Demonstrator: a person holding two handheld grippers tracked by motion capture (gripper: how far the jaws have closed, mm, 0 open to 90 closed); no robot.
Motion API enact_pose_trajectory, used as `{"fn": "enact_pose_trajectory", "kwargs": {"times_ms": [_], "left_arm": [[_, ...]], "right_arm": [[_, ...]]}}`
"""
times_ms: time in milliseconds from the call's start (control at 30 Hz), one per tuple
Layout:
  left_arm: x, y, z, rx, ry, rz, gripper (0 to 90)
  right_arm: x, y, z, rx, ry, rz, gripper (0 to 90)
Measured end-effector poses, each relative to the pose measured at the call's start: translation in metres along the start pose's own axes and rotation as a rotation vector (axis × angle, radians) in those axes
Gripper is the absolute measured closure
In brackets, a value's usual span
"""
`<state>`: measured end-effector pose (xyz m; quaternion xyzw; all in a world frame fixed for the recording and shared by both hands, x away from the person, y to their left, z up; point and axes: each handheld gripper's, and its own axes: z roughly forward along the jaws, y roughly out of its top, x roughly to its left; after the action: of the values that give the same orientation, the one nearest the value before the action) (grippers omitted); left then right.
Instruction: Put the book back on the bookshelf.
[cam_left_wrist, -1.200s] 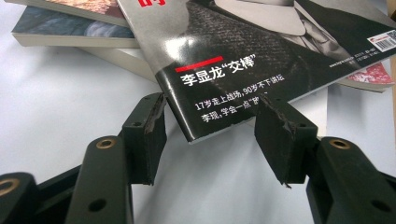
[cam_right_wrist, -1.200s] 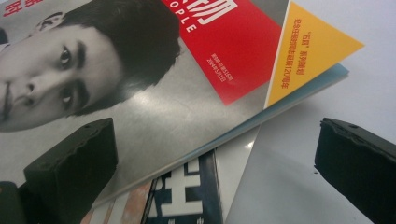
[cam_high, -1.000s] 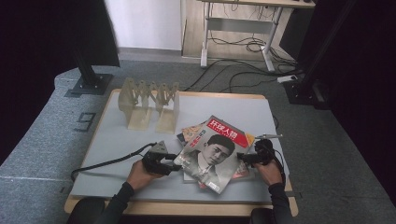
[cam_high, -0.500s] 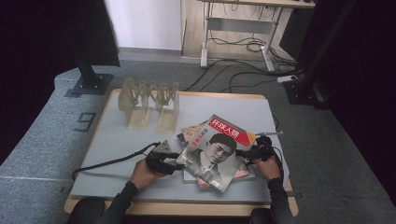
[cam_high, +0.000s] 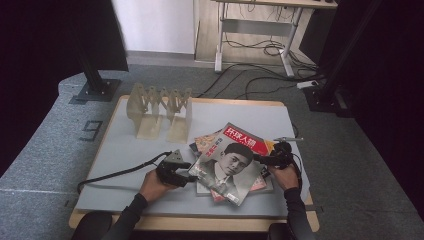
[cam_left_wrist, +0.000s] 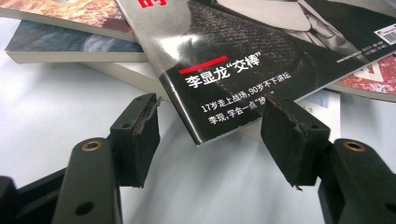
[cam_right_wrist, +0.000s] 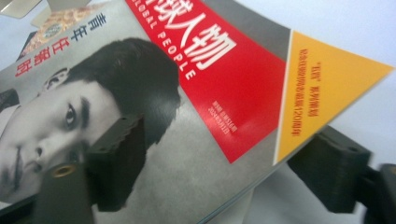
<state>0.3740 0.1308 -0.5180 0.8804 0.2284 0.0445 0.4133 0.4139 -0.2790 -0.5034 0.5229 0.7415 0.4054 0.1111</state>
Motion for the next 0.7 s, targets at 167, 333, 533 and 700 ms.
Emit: {"fn": "enact_pose_trajectory", "kwargs": {"times_ms": [167, 333, 533, 700], "left_arm": [[0.0, 0.0, 0.0, 0.0, -0.003, -0.006, 35.4], [0.001, 0.0, 0.002, -0.003, -0.011, -0.014, 34.3], [0.0, 0.0, 0.005, -0.013, -0.034, -0.027, 34.0], [-0.004, 0.002, 0.009, 0.001, -0.042, -0.008, 31.5]], "right_arm": [[0.006, 0.006, -0.008, -0.033, -0.033, -0.03, 41.1], [0.01, 0.01, -0.009, -0.035, -0.062, -0.042, 50.4], [0.013, 0.014, -0.01, -0.023, -0.065, -0.041, 61.9], [0.012, 0.016, -0.015, -0.021, -0.049, -0.017, 73.1]]}}
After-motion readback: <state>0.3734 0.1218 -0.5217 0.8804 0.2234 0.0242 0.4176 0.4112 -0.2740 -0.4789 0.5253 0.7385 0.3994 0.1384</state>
